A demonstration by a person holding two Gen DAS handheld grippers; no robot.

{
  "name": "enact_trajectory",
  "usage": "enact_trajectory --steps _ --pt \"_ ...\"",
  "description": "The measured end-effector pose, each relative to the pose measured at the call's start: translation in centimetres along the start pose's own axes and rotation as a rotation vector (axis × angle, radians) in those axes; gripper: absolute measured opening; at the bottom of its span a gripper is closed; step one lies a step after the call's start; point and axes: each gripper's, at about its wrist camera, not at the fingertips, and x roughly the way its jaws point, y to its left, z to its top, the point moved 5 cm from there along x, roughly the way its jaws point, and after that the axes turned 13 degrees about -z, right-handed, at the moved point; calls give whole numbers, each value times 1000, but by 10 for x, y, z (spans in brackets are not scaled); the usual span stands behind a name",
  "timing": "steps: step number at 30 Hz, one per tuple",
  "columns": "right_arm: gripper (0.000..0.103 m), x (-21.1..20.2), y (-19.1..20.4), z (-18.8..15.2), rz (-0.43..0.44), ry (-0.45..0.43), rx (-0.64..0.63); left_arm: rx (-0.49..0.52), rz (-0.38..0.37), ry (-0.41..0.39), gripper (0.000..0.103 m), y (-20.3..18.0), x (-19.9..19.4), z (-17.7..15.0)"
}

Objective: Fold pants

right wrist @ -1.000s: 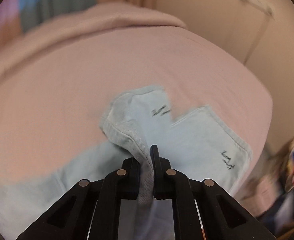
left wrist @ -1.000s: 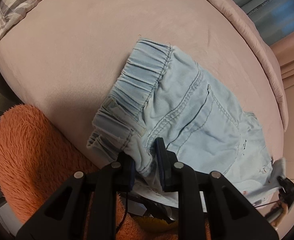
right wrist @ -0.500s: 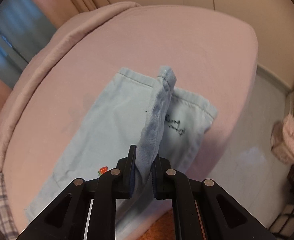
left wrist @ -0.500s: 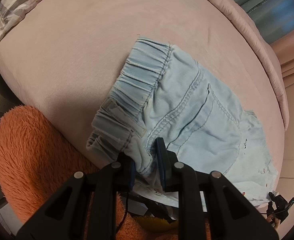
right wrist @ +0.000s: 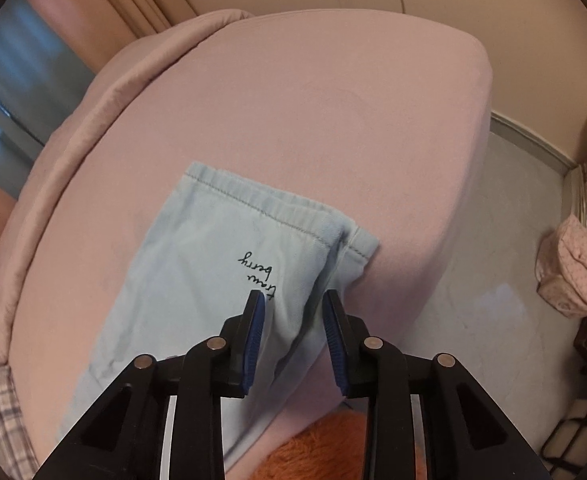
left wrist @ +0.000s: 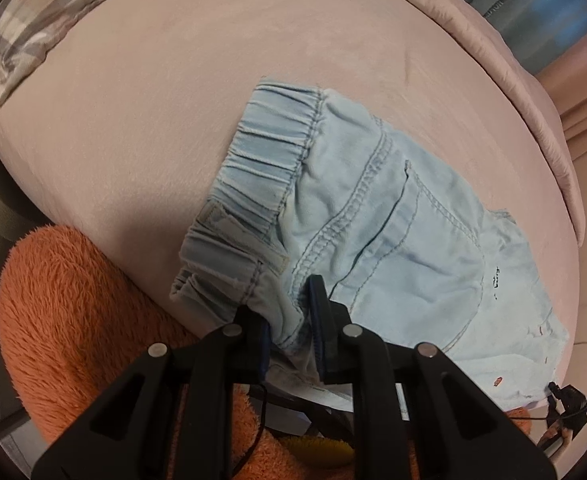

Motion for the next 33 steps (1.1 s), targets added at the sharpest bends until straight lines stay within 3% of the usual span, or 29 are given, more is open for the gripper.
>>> enact_trajectory --steps 1,8,11,14,18,22,27,30,33 --pt "5 2 0 1 -10 -1 1 -2 -4 1 13 0 -2 0" --pt "2 -35 -13 8 83 -68 61 -8 -15 21 13 5 -17 -5" --pt "2 -30 -17 5 57 -63 48 -12 -4 45 13 11 -5 -6" --pt "2 -3 -20 -2 1 10 45 13 23 63 15 8 -2 -3" --pt "2 18 -23 -8 -12 58 52 -23 1 67 16 15 1 -3" --pt "2 19 -24 -5 -21 66 56 -27 8 58 16 16 4 -1" --pt "3 12 -18 -5 -97 51 14 -2 20 56 17 10 5 -6" --pt "10 -11 -3 -6 -170 -24 -82 45 43 50 17 -1 6 -9" --pt "24 -38 31 -13 -110 -65 -180 71 62 38 17 -5 8 -14"
